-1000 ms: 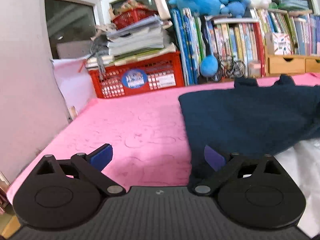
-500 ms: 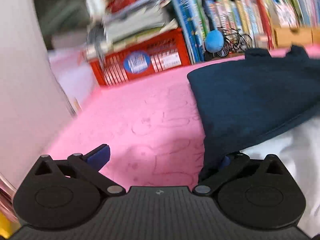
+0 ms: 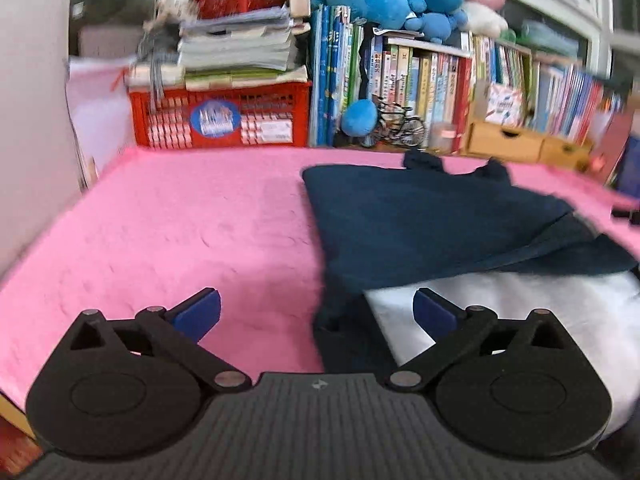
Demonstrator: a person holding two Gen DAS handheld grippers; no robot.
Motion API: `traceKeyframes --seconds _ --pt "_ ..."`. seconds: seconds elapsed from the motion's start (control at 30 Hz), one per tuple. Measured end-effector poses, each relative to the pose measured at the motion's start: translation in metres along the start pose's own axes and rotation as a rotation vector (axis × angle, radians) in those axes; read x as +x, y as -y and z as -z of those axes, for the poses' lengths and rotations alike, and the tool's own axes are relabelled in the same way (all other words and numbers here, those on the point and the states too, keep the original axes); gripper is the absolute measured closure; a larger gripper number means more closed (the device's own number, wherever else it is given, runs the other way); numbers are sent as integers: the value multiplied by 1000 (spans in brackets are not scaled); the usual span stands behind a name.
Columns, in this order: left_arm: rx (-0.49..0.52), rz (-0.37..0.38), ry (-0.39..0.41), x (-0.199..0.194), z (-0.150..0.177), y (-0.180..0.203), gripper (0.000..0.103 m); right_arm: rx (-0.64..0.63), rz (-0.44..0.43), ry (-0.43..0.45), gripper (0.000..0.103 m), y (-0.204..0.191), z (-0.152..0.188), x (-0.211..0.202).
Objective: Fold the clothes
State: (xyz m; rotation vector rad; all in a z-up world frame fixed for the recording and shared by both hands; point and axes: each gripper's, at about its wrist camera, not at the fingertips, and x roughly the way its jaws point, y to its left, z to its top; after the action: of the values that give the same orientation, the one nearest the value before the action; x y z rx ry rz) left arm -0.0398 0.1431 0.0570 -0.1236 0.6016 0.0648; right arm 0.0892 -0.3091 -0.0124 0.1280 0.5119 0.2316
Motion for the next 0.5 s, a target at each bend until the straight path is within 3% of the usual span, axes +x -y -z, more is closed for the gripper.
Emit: traceKeyframes --seconds 0.2,0.33,0.5 --pt "-38 -128 11 -20 23 54 0 -68 -55 -1 8 -28 51 -71" --pt "0 -91 -145 -26 45 89 0 -127 -71 -89 6 -53 98 -109" --pt "96 -111 -253 -53 72 126 0 -99 -13 -249 6 -80 140 -138"
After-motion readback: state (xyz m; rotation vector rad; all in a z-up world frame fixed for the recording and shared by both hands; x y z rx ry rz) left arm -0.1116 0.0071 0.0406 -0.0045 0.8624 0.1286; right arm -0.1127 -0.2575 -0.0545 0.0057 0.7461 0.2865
